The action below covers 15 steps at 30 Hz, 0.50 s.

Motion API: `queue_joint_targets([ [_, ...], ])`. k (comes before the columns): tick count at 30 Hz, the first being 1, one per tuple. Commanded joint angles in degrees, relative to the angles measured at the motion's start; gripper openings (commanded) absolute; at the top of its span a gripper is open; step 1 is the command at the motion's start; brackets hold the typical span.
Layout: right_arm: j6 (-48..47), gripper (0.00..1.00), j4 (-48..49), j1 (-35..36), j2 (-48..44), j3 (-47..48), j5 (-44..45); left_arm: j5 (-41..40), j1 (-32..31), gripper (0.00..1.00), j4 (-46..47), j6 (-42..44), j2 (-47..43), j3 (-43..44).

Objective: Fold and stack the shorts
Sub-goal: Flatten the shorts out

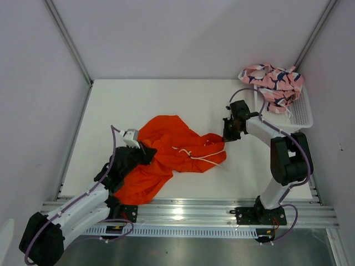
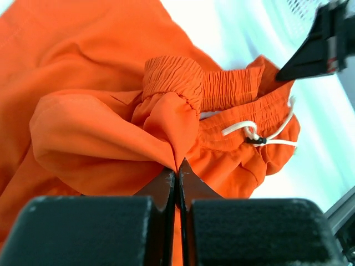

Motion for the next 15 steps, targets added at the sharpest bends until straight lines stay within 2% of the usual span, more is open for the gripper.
queue_joint_targets([
  [1, 0.8, 0.0, 0.0, -0.5, 0.2, -0.7, 4.3, -2.9, 1.1, 0.0, 2.1, -2.0, -7.2, -2.1],
  [4, 3.7, 0.0, 2.3, -2.3, -1.7, -1.8, 7.0, -6.8, 1.7, 0.01, -1.2, -3.0, -11.5, -2.6],
  [6, 4.6, 0.0, 3.3, -3.8, -3.1, -3.0, 7.7, -9.4, 2.0, 0.04, -7.1, -4.1, -13.8, -1.8],
  [9, 5.3, 0.0, 4.5, -4.1, -4.3, -4.1, 8.3, -12.7, 2.7, 0.17, -15.4, -6.0, -13.5, -0.4],
  [10, 5.1, 0.0, 4.6, -4.0, -4.5, -4.2, 8.4, -13.3, 3.0, 0.31, -17.4, -6.5, -13.0, 0.4],
  [11, 5.1, 0.0, 4.7, -3.7, -4.7, -4.7, 8.7, -13.5, 3.0, 0.41, -19.6, -6.8, -11.8, 1.2],
  [12, 5.1, 0.0, 5.1, -3.1, -5.5, -5.0, 9.4, -13.3, 3.1, 0.63, -20.4, -7.3, -11.2, 1.6],
  [15, 5.3, 0.0, 6.2, -2.4, -6.6, -6.9, 9.5, -11.9, 3.0, 0.85, -22.9, -7.4, -9.3, 4.8],
])
